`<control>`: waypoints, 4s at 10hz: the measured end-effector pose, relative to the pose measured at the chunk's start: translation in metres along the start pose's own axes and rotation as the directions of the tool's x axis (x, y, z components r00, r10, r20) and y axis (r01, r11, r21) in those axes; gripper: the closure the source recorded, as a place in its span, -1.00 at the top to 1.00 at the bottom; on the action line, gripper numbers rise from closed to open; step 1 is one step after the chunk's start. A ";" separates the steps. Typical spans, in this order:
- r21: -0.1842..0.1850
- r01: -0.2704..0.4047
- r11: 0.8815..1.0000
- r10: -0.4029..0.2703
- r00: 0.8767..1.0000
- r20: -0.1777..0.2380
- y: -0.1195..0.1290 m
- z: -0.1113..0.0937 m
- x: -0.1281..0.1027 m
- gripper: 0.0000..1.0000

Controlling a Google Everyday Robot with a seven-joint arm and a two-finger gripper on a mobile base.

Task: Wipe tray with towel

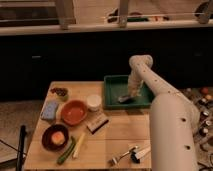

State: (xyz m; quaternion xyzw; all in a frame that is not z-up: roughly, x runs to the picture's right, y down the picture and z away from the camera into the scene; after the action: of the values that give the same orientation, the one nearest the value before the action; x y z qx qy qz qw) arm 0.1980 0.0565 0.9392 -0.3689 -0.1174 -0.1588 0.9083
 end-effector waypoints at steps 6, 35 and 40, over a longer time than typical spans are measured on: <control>-0.020 -0.045 0.999 0.045 0.999 -0.019 0.017 -0.006 0.031 -1.00; 0.065 0.073 0.995 -0.079 0.993 0.085 0.017 -0.043 0.026 -1.00; 0.065 0.074 0.995 -0.080 0.993 0.086 0.017 -0.043 0.025 -1.00</control>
State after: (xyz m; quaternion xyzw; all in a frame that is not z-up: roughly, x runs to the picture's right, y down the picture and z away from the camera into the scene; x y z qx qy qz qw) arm 0.2312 0.0326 0.9071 -0.3425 -0.1764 -0.1737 0.9063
